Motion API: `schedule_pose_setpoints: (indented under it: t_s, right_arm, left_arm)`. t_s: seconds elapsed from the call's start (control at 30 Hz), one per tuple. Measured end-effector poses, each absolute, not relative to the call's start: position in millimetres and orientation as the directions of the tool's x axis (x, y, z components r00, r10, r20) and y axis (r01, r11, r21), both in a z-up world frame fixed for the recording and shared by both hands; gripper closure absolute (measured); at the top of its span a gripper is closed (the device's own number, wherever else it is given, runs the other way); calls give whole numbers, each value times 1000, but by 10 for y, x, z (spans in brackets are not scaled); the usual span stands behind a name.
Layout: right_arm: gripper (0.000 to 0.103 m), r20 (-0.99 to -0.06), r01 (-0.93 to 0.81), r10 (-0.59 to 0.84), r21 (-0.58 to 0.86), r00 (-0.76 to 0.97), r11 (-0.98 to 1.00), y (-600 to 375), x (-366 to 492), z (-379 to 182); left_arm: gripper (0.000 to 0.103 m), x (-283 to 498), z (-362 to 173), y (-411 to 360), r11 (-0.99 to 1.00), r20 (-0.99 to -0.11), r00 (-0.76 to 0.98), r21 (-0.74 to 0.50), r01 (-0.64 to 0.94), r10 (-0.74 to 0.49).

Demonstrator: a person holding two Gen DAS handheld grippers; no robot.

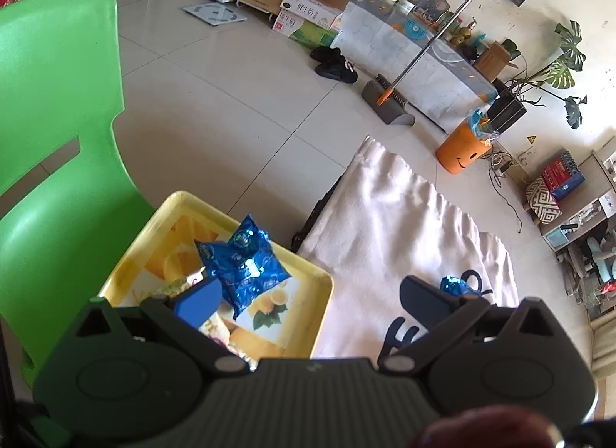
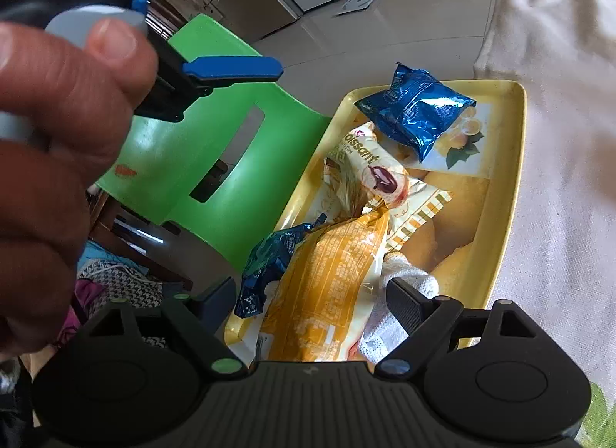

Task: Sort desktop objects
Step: 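Carry both packets over the yellow tray and open both tools to drop them, then move both tools back over the remaining packets and glove on the cloth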

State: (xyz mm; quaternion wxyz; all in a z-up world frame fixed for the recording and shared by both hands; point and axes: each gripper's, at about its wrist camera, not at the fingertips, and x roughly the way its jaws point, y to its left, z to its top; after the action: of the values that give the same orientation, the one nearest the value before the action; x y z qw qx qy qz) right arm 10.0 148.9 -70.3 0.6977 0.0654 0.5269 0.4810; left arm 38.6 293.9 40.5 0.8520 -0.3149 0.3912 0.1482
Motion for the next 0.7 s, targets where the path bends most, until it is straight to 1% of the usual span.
schedule_pose_setpoints:
  t_s: [0.13, 0.27, 0.33, 0.5, 0.57, 0.7]
  right_arm:
    - [17, -679, -553, 734, 603, 23, 575, 1358, 199, -636]
    - [17, -663, -536, 745, 602, 77, 592, 1179, 268, -497]
    - [17, -670, -527, 734, 587, 112, 615, 1102, 307, -436]
    - [17, -732, -431, 651, 531, 199, 729, 857, 453, -403]
    - [17, -771, -372, 594, 494, 231, 786, 749, 539, -411]
    - [17, -793, -283, 537, 465, 288, 839, 480, 653, -331]
  left_arm:
    - [1, 409, 452, 2859, 770, -745, 667, -428, -473, -5]
    - [1, 429, 470, 2789, 778, -739, 674, -429, -459, -10]
    - [1, 439, 467, 2765, 778, -738, 674, -433, -456, -15]
    - [1, 453, 459, 2701, 787, -742, 671, -419, -454, -8]
    - [1, 471, 438, 2655, 788, -746, 666, -415, -455, -8]
    - [1, 534, 390, 2503, 806, -751, 659, -416, -422, -42]
